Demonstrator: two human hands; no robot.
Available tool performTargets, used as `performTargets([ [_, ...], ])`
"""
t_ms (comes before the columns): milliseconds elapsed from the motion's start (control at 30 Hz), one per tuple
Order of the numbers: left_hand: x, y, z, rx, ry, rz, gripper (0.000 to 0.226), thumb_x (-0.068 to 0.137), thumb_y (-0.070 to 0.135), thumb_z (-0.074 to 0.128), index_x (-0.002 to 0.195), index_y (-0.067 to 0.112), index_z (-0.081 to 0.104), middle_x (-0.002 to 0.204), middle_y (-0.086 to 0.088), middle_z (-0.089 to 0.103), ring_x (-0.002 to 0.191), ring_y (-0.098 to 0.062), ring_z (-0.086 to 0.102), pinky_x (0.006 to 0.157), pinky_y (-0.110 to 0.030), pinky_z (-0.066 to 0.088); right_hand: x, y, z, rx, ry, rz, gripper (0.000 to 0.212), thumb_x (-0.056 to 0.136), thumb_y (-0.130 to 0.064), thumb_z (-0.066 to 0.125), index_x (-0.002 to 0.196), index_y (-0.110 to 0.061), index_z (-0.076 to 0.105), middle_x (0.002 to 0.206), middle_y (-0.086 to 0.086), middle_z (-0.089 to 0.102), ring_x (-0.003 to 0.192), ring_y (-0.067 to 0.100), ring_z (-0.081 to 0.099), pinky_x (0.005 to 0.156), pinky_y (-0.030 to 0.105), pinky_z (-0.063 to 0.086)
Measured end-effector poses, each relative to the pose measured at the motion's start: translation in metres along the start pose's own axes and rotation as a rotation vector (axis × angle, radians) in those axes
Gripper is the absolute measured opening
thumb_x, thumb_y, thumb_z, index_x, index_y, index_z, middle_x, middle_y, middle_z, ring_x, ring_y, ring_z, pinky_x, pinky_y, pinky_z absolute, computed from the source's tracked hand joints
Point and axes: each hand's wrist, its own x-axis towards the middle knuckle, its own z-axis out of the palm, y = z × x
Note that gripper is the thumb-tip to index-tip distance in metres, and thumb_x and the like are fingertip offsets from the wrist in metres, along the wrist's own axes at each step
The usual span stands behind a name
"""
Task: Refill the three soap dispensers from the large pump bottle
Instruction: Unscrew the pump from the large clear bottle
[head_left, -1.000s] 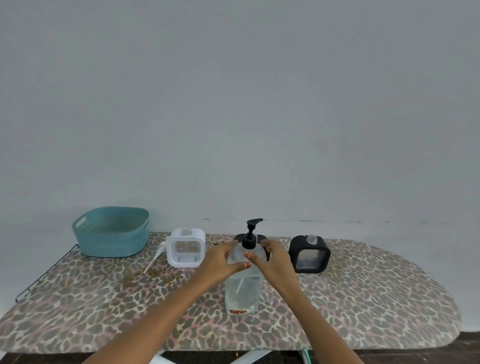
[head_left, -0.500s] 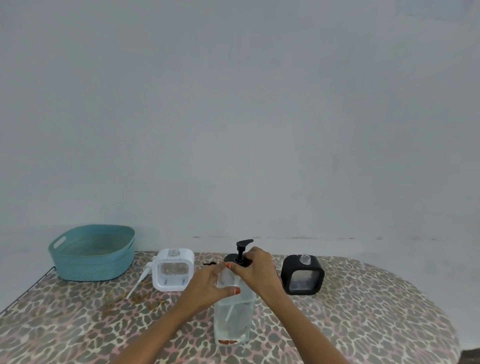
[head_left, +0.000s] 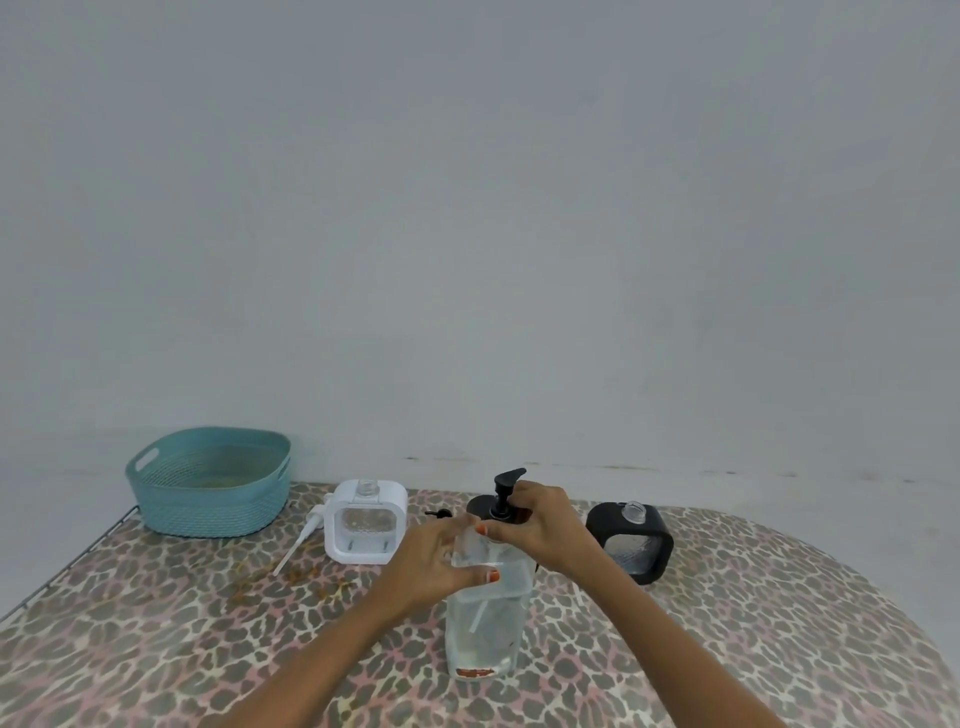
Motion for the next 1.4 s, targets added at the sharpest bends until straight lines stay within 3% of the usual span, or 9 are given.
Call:
performTargets([
  [133, -0.002, -0.002, -0.001, -0.005, -0.018, 0.006, 0.066, 0.068, 0.026, 0.079, 0.126, 0.018, 0.050, 0.109, 0.025, 0.048, 0.105, 0.001, 0.052, 0.085, -0.007, 0.043, -0.001, 0.001, -0.004, -0.003, -0.089, -0.041, 0.027, 0.076, -0.027, 0.074, 0.086, -0.003, 0.065, 0.087, 0.016, 0.064, 0.079, 0.029, 0.060, 0.073, 0.039, 0.048],
  [300, 0.002, -0.004, 0.003, -0.002, -0.032, 0.000, 0.054, 0.066, 0.035, 0.079, 0.115, 0.035, 0.055, 0.116, 0.015, 0.060, 0.106, -0.001, 0.059, 0.097, -0.026, 0.048, -0.003, -0.013, -0.014, 0.051, -0.115, 0.018, 0.015, 0.079, -0.022, 0.072, 0.084, -0.021, 0.058, 0.082, -0.010, 0.053, 0.076, 0.004, 0.050, 0.066, 0.010, 0.038],
  [400, 0.002, -0.004, 0.002, 0.004, -0.029, 0.005, 0.049, 0.066, 0.038, 0.078, 0.106, 0.048, 0.053, 0.116, 0.014, 0.063, 0.106, 0.001, 0.059, 0.096, -0.023, 0.047, -0.003, -0.015, -0.007, 0.001, 0.005, 0.091, 0.033, 0.071, -0.033, 0.077, 0.079, -0.024, 0.046, 0.075, -0.012, 0.043, 0.066, 0.000, 0.041, 0.055, 0.012, 0.031],
  [633, 0.002, -0.006, 0.003, -0.021, -0.011, -0.018, 0.069, 0.068, 0.025, 0.080, 0.128, 0.016, 0.049, 0.116, 0.017, 0.050, 0.109, -0.001, 0.052, 0.095, -0.019, 0.042, -0.004, -0.014, -0.013, 0.475, -0.104, 0.246, 0.049, 0.074, 0.007, 0.066, 0.114, -0.010, 0.043, 0.097, 0.010, 0.060, 0.083, 0.017, 0.057, 0.072, 0.020, 0.049],
  [833, 0.002, -0.010, 0.004, -0.009, -0.020, -0.019, 0.059, 0.066, 0.033, 0.080, 0.118, 0.037, 0.052, 0.121, 0.012, 0.059, 0.111, -0.003, 0.057, 0.099, -0.027, 0.046, -0.004, -0.014, -0.005, 0.047, 0.010, 0.204, 0.031, 0.072, -0.025, 0.076, 0.075, -0.019, 0.046, 0.069, -0.007, 0.047, 0.061, 0.006, 0.043, 0.053, 0.013, 0.033],
  [1033, 0.001, -0.009, 0.004, -0.013, -0.014, -0.033, 0.069, 0.067, 0.030, 0.080, 0.128, 0.020, 0.049, 0.125, 0.007, 0.056, 0.115, -0.008, 0.055, 0.102, -0.030, 0.044, -0.004, -0.016, -0.009, 0.458, -0.096, 0.245, 0.040, 0.076, 0.000, 0.067, 0.109, -0.012, 0.048, 0.087, 0.000, 0.061, 0.084, 0.014, 0.059, 0.069, 0.015, 0.047],
  [1233, 0.000, -0.009, 0.005, -0.020, -0.027, -0.009, 0.056, 0.067, 0.031, 0.080, 0.117, 0.036, 0.053, 0.119, 0.010, 0.061, 0.111, -0.004, 0.057, 0.100, -0.029, 0.045, -0.006, -0.019, -0.002, 0.031, 0.042, 0.166, 0.029, 0.072, -0.020, 0.077, 0.065, -0.017, 0.048, 0.061, -0.008, 0.046, 0.056, 0.004, 0.044, 0.047, 0.008, 0.035],
  [1300, 0.000, -0.012, 0.004, -0.022, -0.018, -0.011, 0.070, 0.066, 0.032, 0.080, 0.128, 0.021, 0.050, 0.125, 0.008, 0.057, 0.115, -0.005, 0.055, 0.102, -0.030, 0.044, -0.005, -0.018, -0.006, 0.187, 0.007, 0.197, 0.018, 0.070, -0.004, 0.073, 0.079, -0.013, 0.060, 0.073, -0.002, 0.059, 0.070, 0.012, 0.057, 0.063, 0.011, 0.044],
  [1400, 0.000, -0.009, 0.005, -0.033, -0.011, -0.009, 0.069, 0.067, 0.027, 0.080, 0.128, 0.019, 0.048, 0.119, 0.016, 0.052, 0.111, -0.002, 0.053, 0.097, -0.019, 0.043, -0.003, -0.015, -0.012, 0.572, -0.075, 0.267, 0.045, 0.068, 0.019, 0.063, 0.103, -0.010, 0.058, 0.093, 0.009, 0.065, 0.089, 0.020, 0.062, 0.075, 0.022, 0.051],
])
